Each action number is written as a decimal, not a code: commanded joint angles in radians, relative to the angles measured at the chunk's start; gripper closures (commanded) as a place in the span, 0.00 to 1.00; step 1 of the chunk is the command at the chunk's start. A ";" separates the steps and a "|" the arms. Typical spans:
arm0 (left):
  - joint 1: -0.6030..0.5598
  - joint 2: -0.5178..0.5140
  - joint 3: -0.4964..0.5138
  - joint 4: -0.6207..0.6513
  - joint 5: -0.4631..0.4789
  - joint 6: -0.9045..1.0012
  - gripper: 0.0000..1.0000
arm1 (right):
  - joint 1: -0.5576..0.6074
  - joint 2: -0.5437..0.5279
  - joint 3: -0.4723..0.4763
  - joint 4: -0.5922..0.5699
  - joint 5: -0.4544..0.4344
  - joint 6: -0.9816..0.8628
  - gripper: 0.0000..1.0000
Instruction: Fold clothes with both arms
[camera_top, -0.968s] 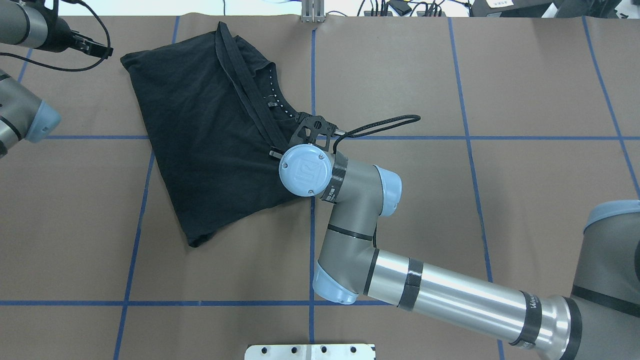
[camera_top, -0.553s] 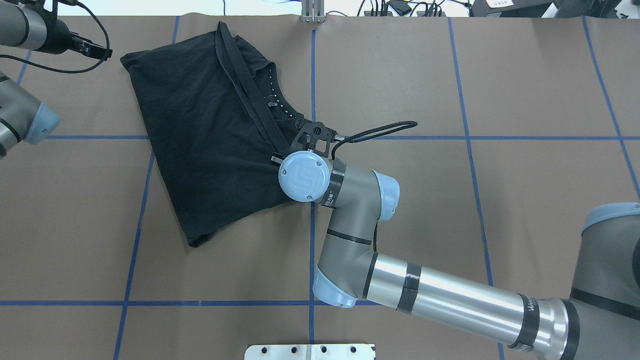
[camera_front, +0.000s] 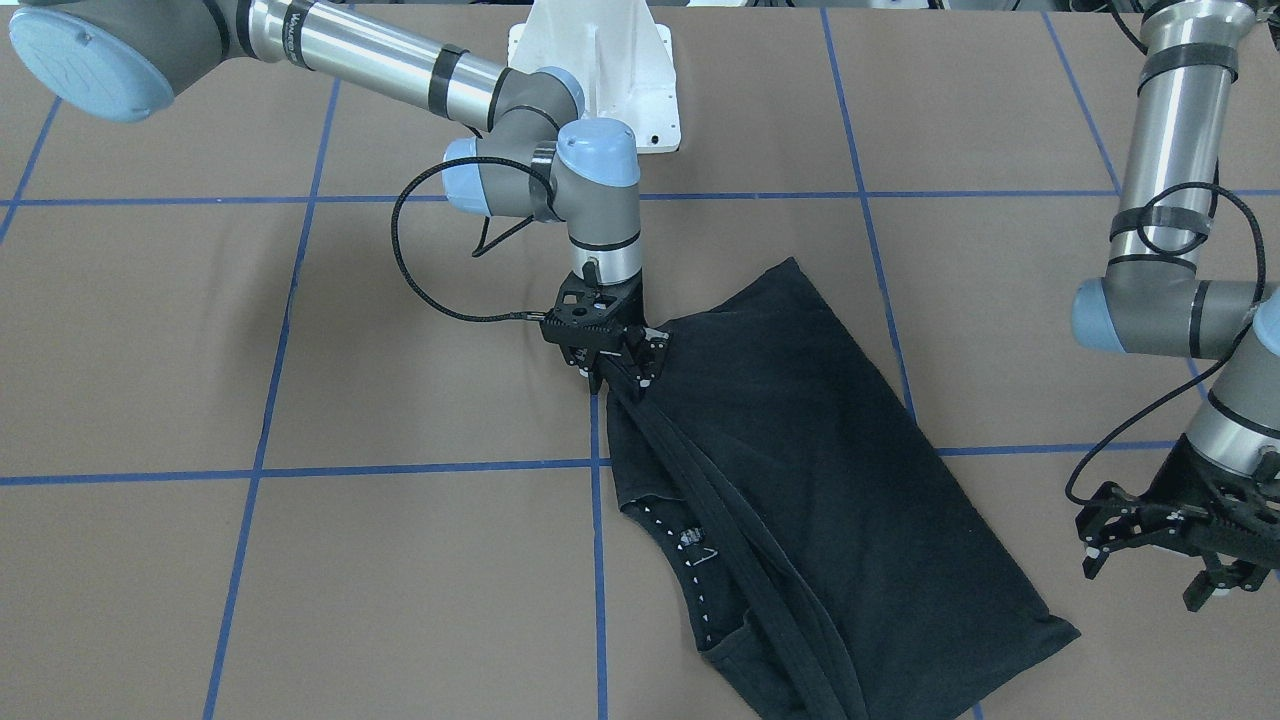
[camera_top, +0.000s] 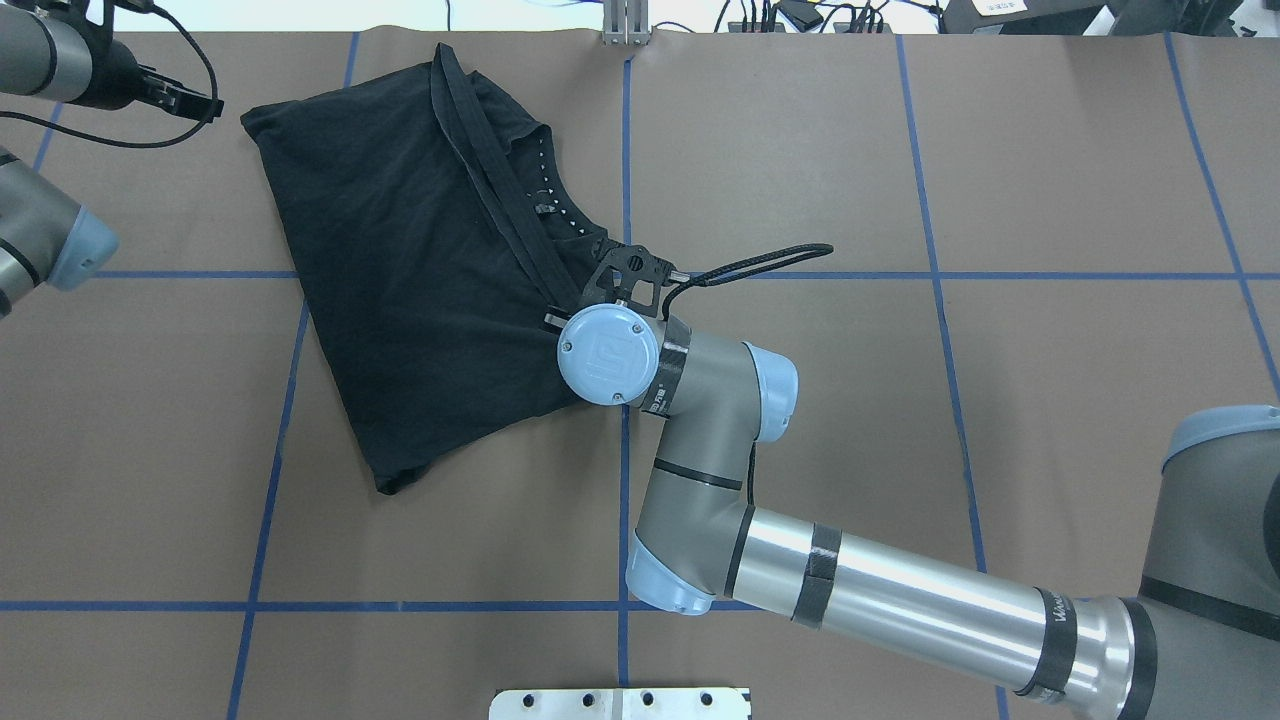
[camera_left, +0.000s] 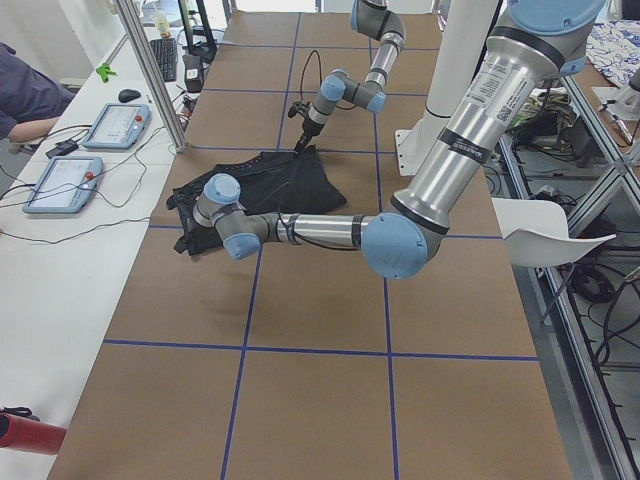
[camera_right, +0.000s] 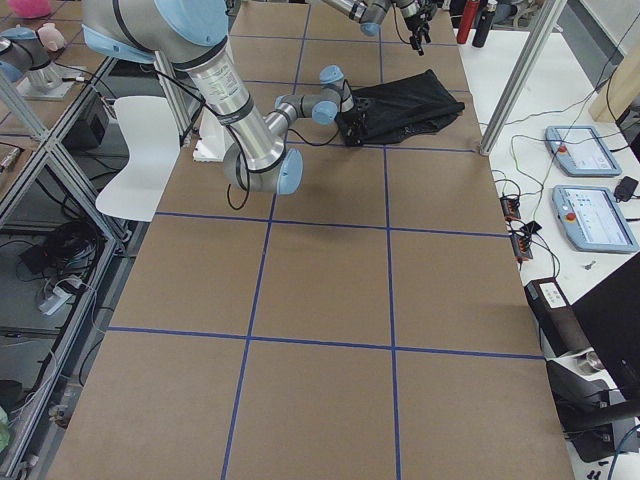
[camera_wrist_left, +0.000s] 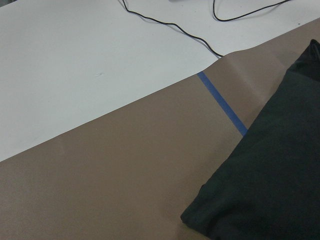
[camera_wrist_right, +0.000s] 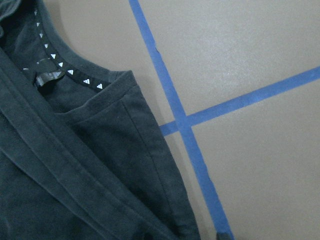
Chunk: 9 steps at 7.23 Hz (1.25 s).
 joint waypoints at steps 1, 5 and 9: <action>0.000 0.000 -0.001 0.000 0.000 0.000 0.00 | 0.000 0.003 0.000 -0.001 -0.004 -0.001 0.62; 0.000 0.000 0.001 0.000 0.000 0.000 0.00 | -0.002 0.004 0.000 -0.004 -0.004 -0.007 0.78; 0.000 0.000 -0.001 0.000 0.000 0.000 0.00 | -0.006 0.001 0.032 -0.013 -0.004 -0.013 1.00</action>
